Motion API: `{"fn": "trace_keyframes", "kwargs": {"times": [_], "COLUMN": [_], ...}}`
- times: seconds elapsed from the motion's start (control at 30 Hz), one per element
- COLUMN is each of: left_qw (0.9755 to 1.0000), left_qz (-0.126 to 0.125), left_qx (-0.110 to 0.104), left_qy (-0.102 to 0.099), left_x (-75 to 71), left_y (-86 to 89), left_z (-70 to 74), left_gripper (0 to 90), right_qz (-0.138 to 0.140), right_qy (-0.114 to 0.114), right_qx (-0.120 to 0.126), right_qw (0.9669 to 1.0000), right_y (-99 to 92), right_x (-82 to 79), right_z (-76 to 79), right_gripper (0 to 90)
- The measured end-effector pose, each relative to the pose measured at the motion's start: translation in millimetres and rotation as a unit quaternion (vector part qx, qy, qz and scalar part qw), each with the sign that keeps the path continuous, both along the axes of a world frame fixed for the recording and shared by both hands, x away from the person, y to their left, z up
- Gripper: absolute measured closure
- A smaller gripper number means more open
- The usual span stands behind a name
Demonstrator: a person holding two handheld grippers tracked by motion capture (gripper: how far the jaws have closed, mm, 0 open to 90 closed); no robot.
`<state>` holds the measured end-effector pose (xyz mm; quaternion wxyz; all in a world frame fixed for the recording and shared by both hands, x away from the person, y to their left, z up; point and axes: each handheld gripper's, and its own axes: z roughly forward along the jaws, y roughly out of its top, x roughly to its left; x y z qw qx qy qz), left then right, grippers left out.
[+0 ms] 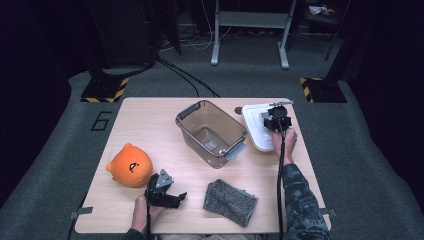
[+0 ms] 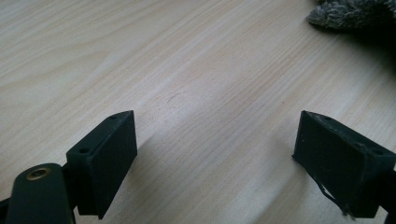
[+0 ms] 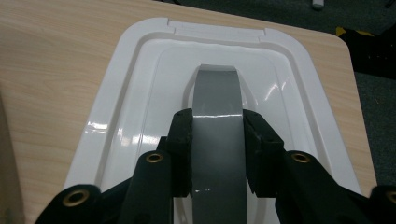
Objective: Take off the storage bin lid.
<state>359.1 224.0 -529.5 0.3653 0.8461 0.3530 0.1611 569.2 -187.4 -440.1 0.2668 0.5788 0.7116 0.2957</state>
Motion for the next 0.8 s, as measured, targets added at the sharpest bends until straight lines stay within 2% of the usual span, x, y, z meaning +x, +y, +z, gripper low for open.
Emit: {"fn": "trace_keyframes", "kwargs": {"times": [0.13,0.57,0.63,0.73,0.8], "left_qw": [1.0,1.0,1.0,1.0,1.0], "left_qz": [0.0,-0.001,0.001,0.002,0.0], "left_qx": [0.0,0.001,0.0,0.0,0.0], "left_qy": [0.0,-0.002,-0.005,-0.006,-0.001], "left_x": [0.0,0.0,-0.2,-0.2,0.0], "left_y": [0.0,0.0,-0.3,-0.4,0.0], "left_z": [0.0,0.1,-0.4,-0.4,0.0], "left_gripper": [12.8,12.8,12.7,12.7,12.7], "right_qz": [-0.01,-0.018,-0.016,-0.008,0.007], "right_qy": [0.009,0.034,0.042,0.037,0.031], "right_qx": [0.002,-0.004,-0.001,0.008,0.008], "right_qw": [0.9999,0.9992,0.999,0.9992,0.9995], "right_y": [-0.9,-2.8,-4.5,-8.6,-11.3], "right_x": [3.5,13.8,13.3,8.3,1.7], "right_z": [-11.1,-38.9,-40.0,-35.8,-30.9], "right_gripper": [66.3,64.8,57.4,45.5,37.8]}}
